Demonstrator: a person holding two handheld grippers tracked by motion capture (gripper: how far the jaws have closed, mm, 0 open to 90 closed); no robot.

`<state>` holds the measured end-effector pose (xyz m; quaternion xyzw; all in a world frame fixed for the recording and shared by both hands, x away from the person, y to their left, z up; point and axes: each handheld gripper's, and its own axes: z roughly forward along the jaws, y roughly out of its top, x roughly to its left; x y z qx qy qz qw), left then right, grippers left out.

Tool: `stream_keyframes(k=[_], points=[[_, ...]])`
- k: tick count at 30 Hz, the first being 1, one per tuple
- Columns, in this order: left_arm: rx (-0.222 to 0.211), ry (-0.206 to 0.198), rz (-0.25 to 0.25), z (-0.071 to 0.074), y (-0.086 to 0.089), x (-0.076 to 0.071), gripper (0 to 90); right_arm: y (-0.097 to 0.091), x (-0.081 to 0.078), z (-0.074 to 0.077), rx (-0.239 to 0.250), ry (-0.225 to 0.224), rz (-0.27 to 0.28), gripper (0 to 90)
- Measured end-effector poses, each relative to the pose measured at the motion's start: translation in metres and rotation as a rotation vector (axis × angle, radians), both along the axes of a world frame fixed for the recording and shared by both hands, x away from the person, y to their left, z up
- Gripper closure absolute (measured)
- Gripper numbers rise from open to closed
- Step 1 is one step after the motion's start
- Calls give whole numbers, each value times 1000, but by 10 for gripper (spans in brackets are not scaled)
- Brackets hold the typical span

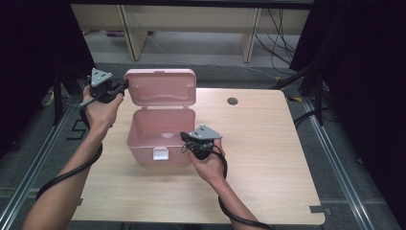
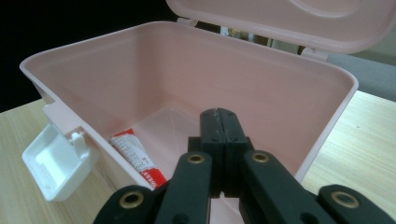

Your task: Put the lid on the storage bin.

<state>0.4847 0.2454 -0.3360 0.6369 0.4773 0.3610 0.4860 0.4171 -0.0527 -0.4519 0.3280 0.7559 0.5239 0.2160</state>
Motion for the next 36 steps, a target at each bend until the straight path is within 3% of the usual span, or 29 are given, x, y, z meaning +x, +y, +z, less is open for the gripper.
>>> stream_keyframes(k=[12, 16, 18, 23, 26, 36], points=[[30, -23, -9, -5, 0, -17, 881, -1, 1, 0, -10, -9, 3, 900], [36, -30, -11, -6, 0, -22, 880, 0, 0, 1, 1, 15, 0, 900], [42, -30, -12, -7, 0, -24, 880, -1, 1, 1, -12, -6, 6, 900], [50, -33, -16, -9, 0, -31, 879, -1, 1, 0, -11, -10, 4, 900], [60, -36, -20, -10, 0, -34, 879, 0, 0, 1, 1, 14, 0, 900], [92, -46, -22, -17, 0, -45, 879, 0, 0, 1, 0, 13, 1, 900]])
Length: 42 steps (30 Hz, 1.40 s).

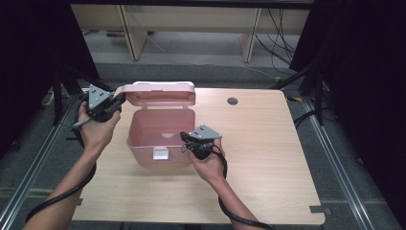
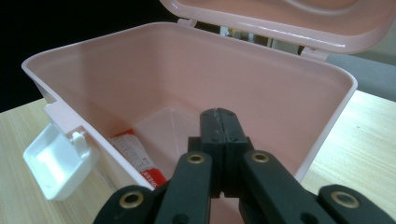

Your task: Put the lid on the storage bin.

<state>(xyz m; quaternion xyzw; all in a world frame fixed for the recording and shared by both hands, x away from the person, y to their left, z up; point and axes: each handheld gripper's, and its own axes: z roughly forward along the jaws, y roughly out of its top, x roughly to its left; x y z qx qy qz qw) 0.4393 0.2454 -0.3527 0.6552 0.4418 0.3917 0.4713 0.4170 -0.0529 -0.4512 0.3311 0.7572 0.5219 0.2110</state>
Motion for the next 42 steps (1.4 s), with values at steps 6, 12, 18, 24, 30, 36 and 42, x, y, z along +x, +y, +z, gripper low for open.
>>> stream_keyframes(k=[6, 12, 18, 24, 30, 36, 42], points=[[15, 0, -4, -2, 0, -5, 878, 0, 0, 0, -1, -1, 2, 900], [18, -1, -5, -5, 1, -9, 877, 0, 1, 0, -7, -8, 10, 900], [25, -5, -7, -6, 0, -12, 877, 0, 0, 0, -1, -1, 2, 900], [40, -6, 2, -8, 0, -14, 877, 0, 1, 0, -4, -8, 15, 900], [54, -12, 14, -10, -2, -17, 878, -1, 1, 0, 0, -9, 7, 900], [61, -16, 19, -11, -2, -18, 878, -2, 1, 0, 0, -20, 6, 900], [67, -18, 22, -12, -3, -19, 878, -2, -1, 0, 32, -1, 4, 900]])
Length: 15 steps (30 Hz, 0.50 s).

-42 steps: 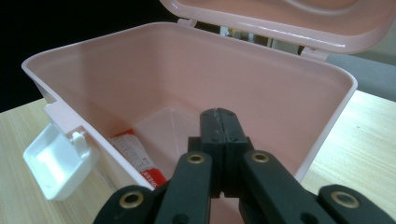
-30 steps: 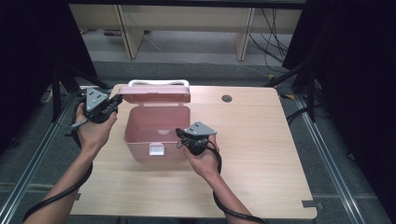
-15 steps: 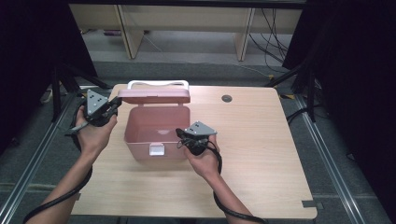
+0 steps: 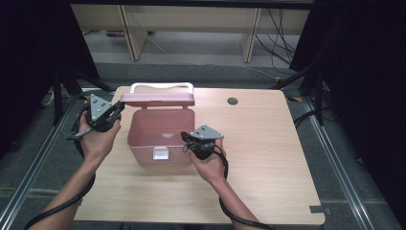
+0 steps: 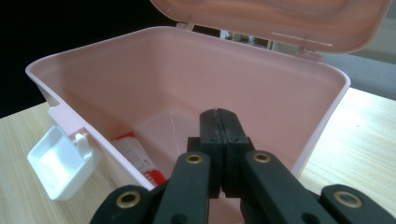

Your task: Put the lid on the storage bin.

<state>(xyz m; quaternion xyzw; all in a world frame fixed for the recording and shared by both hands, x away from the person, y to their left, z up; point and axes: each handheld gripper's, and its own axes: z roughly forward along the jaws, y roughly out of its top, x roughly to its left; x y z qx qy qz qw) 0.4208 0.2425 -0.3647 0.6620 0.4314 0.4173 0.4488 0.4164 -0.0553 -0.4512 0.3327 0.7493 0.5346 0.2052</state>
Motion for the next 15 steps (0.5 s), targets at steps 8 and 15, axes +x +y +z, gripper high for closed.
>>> stream_keyframes(k=[8, 15], points=[[3, -4, 3, -1, -1, -1, 878, -7, -3, 5, -4, -46, -4, 900], [1, -7, 3, -3, -1, -3, 878, -17, -7, 11, 25, -46, -16, 900]])
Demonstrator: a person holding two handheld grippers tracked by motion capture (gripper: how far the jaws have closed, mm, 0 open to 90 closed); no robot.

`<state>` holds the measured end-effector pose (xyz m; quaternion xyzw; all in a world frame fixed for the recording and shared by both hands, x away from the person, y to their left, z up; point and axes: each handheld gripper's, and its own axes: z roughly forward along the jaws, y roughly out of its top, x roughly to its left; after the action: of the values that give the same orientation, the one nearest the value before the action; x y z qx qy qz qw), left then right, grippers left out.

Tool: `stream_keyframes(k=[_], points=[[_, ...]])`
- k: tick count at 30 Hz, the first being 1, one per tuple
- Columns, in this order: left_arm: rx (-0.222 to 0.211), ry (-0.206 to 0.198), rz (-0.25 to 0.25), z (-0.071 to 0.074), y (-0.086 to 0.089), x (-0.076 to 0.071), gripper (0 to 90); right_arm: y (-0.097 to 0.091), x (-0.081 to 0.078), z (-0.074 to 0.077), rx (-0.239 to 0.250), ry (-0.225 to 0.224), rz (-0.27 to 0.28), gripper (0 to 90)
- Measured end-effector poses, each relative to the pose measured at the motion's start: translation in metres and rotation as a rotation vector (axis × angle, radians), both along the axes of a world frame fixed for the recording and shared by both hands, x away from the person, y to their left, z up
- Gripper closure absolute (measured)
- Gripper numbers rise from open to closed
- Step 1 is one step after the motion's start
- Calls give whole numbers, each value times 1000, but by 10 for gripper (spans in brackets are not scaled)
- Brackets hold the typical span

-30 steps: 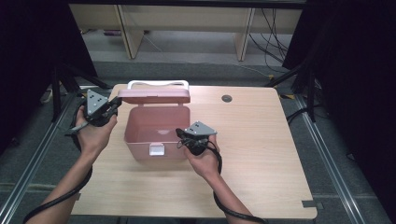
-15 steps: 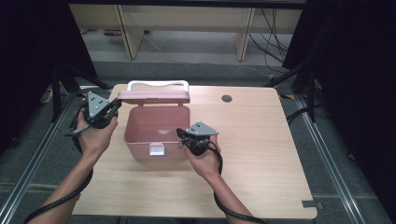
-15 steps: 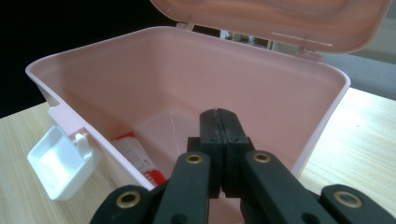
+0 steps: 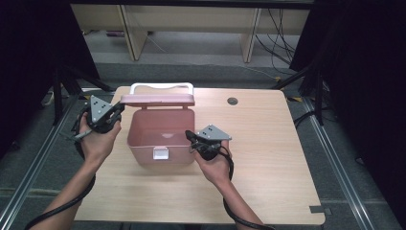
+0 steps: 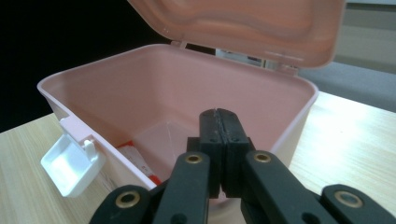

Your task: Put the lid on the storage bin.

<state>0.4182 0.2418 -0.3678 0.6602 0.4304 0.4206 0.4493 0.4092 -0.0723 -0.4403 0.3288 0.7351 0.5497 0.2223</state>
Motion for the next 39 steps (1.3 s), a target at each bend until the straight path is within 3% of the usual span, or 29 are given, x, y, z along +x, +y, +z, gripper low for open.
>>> stream_keyframes(k=[11, 15, 19, 21, 23, 37, 39], points=[[20, 2, -2, -2, 0, -5, 878, -13, -8, 10, -13, -15, 5, 900], [33, 4, -3, -5, 0, -7, 877, -17, -13, 11, -8, 11, 0, 900], [41, 4, -6, -6, 0, -9, 876, -24, -14, 12, -24, -10, 2, 900], [43, 4, -6, -7, 0, -10, 876, -24, -17, 11, 4, 6, -1, 900], [48, 8, -8, -8, 0, -11, 875, -27, -16, 12, -17, -7, 15, 900], [77, 22, -16, -13, 0, -18, 873, -47, -25, 14, -4, 8, -19, 900], [81, 25, -19, -13, 0, -18, 873, -52, -26, 15, -24, -4, -32, 900]])
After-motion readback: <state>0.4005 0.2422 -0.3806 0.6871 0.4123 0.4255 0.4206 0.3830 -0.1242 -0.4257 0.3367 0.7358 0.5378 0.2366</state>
